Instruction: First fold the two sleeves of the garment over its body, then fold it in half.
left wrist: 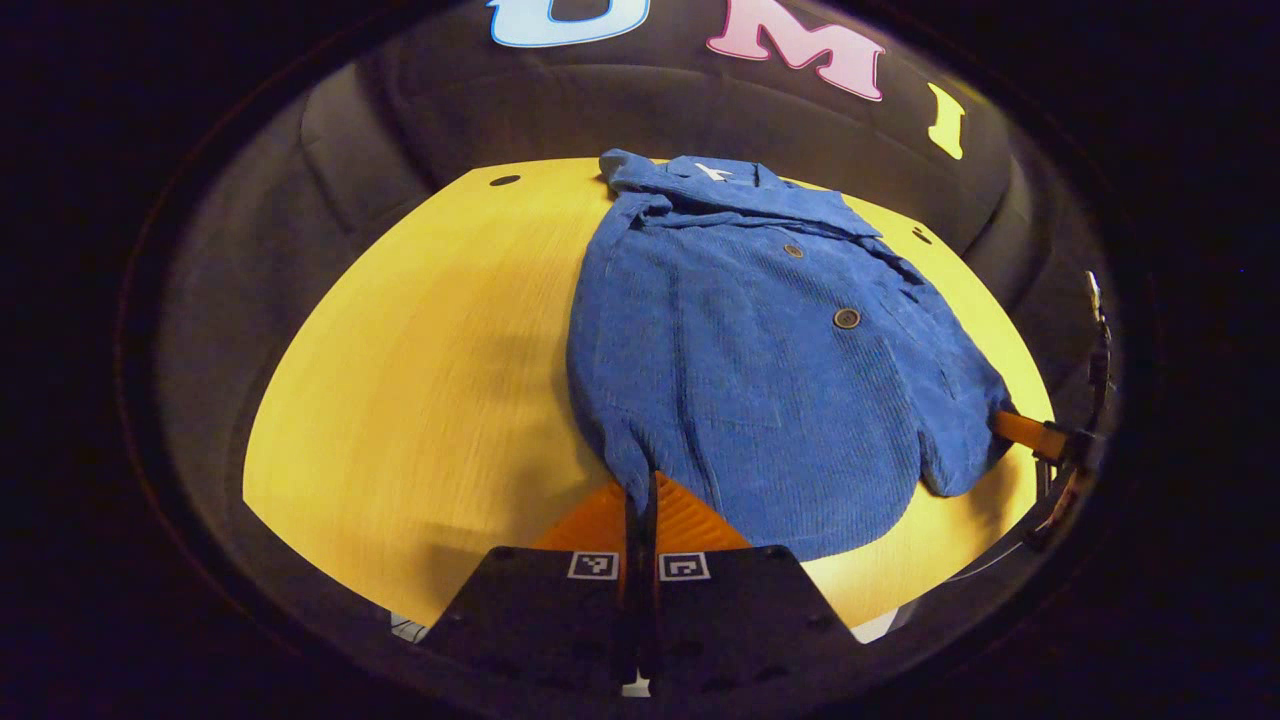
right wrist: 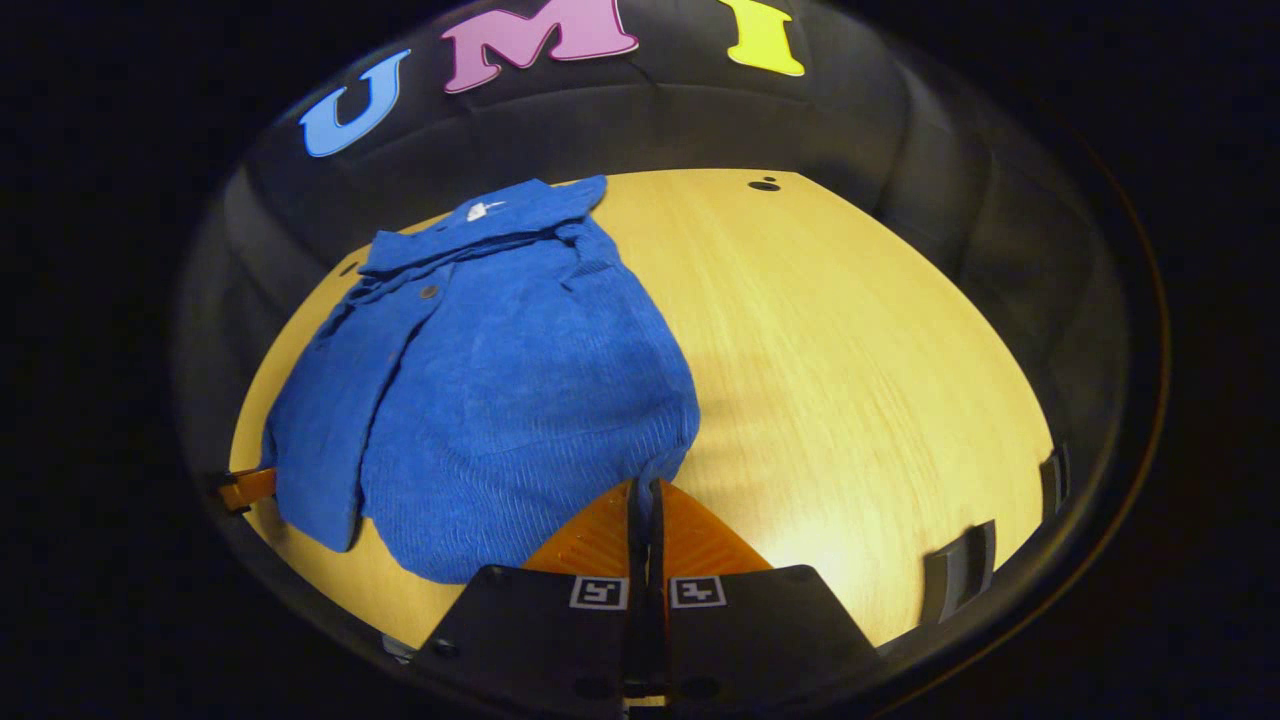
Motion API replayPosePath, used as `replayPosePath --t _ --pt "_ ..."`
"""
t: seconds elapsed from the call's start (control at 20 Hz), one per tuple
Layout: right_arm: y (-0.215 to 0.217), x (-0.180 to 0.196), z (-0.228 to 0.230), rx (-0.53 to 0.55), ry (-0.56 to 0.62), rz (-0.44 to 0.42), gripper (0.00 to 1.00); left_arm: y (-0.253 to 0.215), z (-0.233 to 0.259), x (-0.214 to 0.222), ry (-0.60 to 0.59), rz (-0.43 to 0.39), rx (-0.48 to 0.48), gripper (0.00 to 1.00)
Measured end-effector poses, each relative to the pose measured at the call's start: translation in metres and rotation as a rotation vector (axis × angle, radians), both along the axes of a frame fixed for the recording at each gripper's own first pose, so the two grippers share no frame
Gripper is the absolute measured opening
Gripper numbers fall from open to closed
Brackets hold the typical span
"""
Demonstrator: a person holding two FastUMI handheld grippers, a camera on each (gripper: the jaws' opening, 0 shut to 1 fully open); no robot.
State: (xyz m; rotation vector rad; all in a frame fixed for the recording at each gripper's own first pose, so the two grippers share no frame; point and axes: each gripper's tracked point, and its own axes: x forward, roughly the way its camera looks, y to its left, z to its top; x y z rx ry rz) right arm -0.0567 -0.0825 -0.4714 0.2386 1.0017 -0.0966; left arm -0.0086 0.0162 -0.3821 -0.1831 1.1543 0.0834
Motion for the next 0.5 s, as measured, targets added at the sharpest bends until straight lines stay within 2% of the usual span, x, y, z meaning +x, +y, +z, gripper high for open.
replayPosePath --t 0.2,0.3,0.4,0.5 --pt "0.003 0.018 0.018 0.022 -0.034 -0.015 0.01 -0.005 0.009 0.011 -0.043 0.036 -0.024 0.0" --pt "0.008 0.036 0.036 0.037 -0.076 -0.012 0.01 -0.005 0.026 0.026 -0.083 0.014 -0.009 0.0" --pt "0.013 0.058 0.057 0.052 -0.147 -0.023 0.01 -0.007 0.04 0.041 -0.105 -0.016 -0.023 0.0" --pt "0.019 0.07 0.07 0.058 -0.17 -0.005 0.01 -0.007 0.051 0.058 -0.13 -0.023 -0.04 0.0"
